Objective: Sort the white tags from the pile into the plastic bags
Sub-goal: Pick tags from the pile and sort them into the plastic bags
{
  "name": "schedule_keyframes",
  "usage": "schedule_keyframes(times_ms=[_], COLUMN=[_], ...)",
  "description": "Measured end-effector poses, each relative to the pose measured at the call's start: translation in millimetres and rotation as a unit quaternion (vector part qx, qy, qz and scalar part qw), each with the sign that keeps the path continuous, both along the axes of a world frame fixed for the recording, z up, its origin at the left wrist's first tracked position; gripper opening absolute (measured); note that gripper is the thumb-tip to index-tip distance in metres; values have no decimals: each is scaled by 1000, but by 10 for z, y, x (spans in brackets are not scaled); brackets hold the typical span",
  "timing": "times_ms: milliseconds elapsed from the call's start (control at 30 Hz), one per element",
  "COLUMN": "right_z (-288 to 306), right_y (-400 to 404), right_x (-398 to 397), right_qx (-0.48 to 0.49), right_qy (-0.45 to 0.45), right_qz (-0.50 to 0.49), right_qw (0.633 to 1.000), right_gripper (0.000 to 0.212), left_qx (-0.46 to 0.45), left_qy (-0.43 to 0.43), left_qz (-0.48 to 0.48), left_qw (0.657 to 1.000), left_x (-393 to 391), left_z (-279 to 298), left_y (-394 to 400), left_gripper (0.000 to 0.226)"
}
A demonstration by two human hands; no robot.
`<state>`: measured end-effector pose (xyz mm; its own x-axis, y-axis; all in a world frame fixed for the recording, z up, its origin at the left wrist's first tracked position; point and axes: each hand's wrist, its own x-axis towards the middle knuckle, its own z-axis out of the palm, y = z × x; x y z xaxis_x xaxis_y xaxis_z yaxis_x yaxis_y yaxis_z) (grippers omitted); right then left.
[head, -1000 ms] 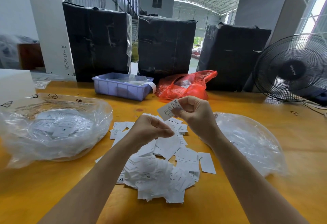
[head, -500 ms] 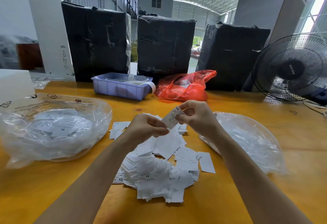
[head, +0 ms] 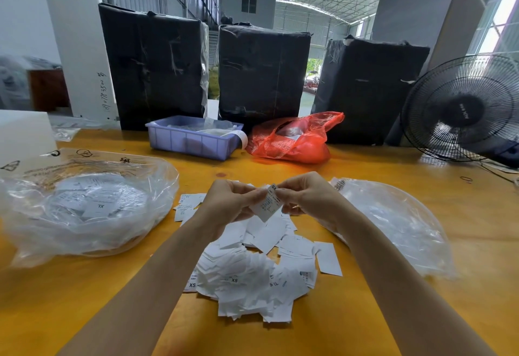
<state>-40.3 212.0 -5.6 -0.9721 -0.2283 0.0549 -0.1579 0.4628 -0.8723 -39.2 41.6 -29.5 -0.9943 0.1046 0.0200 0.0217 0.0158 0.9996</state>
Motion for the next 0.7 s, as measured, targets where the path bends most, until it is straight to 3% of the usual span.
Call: schedule_keyframes(times_ms=[333,400,533,700], right_z=[22,39,59,82], right_y=[50,69,97,90], right_x=[-40,-27,-13,6], right_qx=[-23,-24,-2,74], right_qy=[80,81,70,96], right_qz=[-48,-36,24,28], right_qw=[995,996,997,992], right_gripper=[6,11,43,22], left_qx=[13,11,6,4], left_qy=[1,8,15,33], left_qz=[6,15,16,45], left_qw=[1000,1000,1000,998], left_x=[-20,-35,-40,-36], left_z=[-1,-7,-16,-17], left_y=[-15,-24,-27,-11], left_gripper=[14,8,7,15])
